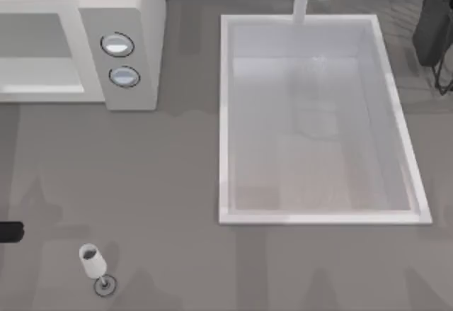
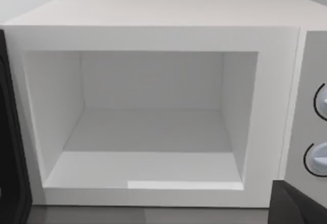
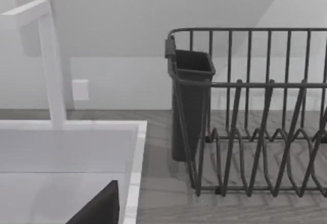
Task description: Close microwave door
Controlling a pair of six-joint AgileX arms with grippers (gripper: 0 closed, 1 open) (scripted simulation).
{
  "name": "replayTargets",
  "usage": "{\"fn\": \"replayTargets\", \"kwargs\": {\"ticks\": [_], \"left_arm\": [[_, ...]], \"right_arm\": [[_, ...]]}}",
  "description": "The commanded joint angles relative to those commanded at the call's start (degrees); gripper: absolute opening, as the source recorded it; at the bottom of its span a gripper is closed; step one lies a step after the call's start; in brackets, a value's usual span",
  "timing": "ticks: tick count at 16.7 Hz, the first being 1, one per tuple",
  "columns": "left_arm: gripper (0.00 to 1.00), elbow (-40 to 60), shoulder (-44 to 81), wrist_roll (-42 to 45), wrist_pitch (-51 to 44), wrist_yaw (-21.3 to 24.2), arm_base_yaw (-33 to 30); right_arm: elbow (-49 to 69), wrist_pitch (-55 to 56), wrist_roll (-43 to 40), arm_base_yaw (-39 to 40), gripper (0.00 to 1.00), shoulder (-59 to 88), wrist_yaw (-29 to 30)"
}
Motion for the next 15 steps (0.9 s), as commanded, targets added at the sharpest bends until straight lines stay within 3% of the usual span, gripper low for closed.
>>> {"fn": "replayTargets", "kwargs": {"ticks": [11, 15], "left_arm": [[0.00, 2.56, -6.47, -0.10, -9.03, 2.09, 2.08], [0.00, 3.12, -6.16, -0.11, -9.53, -0.25, -0.42]], "right_arm": [[0.00, 0.00, 0.00, 0.00, 1.00, 0.00, 0.00], [0.00, 0.00, 0.00, 0.00, 1.00, 0.00, 0.00]]}}
